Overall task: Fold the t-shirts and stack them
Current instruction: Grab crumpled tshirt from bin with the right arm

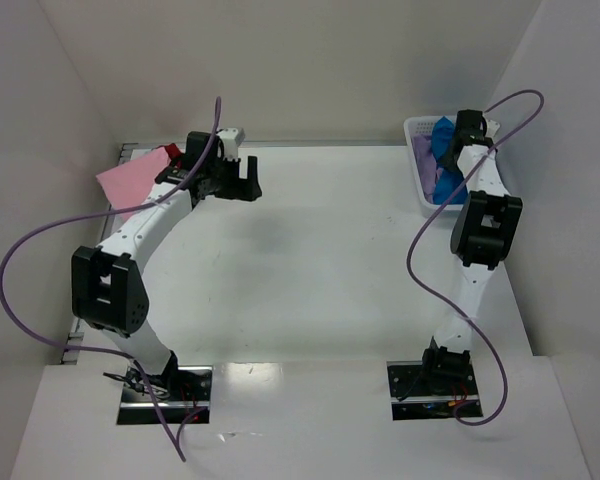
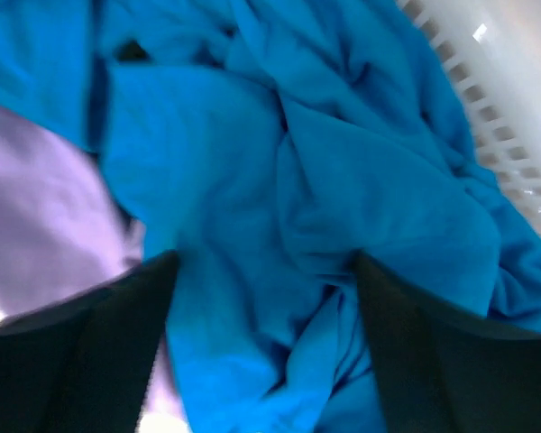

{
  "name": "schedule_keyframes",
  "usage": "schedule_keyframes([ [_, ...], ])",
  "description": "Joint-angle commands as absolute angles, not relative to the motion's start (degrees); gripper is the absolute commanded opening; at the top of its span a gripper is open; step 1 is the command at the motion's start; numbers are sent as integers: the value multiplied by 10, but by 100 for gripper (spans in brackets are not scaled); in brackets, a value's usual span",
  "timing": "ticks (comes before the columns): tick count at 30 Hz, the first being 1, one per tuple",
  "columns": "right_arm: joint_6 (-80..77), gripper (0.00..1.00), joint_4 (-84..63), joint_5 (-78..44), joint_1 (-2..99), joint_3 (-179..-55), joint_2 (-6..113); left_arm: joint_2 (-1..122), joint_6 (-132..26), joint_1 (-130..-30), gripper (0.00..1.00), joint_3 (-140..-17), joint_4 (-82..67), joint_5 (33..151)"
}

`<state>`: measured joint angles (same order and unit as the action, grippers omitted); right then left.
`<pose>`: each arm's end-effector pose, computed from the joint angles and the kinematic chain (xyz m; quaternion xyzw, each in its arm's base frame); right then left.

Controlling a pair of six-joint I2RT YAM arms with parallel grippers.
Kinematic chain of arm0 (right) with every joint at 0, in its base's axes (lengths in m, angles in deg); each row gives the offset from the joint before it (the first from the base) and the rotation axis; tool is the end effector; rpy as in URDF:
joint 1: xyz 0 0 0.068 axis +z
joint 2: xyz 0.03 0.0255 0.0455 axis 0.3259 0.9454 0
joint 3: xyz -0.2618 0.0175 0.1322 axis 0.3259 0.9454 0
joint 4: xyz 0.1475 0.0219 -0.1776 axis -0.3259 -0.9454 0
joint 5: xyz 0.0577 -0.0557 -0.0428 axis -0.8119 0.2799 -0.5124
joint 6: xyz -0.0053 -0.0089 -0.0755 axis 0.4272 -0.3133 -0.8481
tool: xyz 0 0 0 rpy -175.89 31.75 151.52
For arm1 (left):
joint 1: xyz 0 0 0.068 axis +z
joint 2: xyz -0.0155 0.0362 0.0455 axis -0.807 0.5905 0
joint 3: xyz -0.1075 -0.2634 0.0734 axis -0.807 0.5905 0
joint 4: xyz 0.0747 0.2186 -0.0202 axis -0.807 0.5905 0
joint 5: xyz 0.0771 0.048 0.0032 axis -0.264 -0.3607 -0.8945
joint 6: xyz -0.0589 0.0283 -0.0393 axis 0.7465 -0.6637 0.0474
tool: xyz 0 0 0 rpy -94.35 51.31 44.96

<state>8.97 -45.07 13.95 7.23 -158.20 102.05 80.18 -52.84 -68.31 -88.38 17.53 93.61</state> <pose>0.4966 -0.1294 0.2452 0.2973 0.8685 -0.1696 0.3586 0.3632 -0.1052 0.3288 0.0564 0.8864 -0.1778 0.4236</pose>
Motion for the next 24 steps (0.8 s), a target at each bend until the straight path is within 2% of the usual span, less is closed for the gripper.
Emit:
schedule_keyframes([
  [1, 83, 69, -470, 155, 69, -1612, 1045, 819, -520, -685, 100, -922, 167, 942],
  [2, 83, 65, -470, 155, 69, -1619, 1050, 819, -515, -685, 100, -927, 167, 942],
  [3, 83, 54, -470, 155, 69, -1619, 1056, 824, -515, -685, 100, -927, 167, 942],
  [6, 83, 34, -475, 155, 69, -1619, 1056, 824, -515, -685, 100, -933, 167, 942],
  [7, 83, 18, -476, 155, 69, -1619, 1056, 824, -515, -685, 100, -933, 173, 942],
  [9, 91, 0, -482, 165, 69, -1619, 1041, 824, -515, -685, 100, -933, 173, 942],
  [14, 96, 0, -470, 171, 69, -1562, 958, 818, -515, -685, 100, -927, 173, 947],
  [15, 96, 0, -459, 164, 69, -1540, 902, 813, -515, -685, 100, -915, 173, 954],
  [20, 96, 0, -435, 139, 89, -1505, 798, 777, -520, -685, 100, -903, 143, 983],
  [24, 115, 0, -420, 30, 123, -1500, 700, 735, -520, -685, 100, -877, 116, 1020],
])
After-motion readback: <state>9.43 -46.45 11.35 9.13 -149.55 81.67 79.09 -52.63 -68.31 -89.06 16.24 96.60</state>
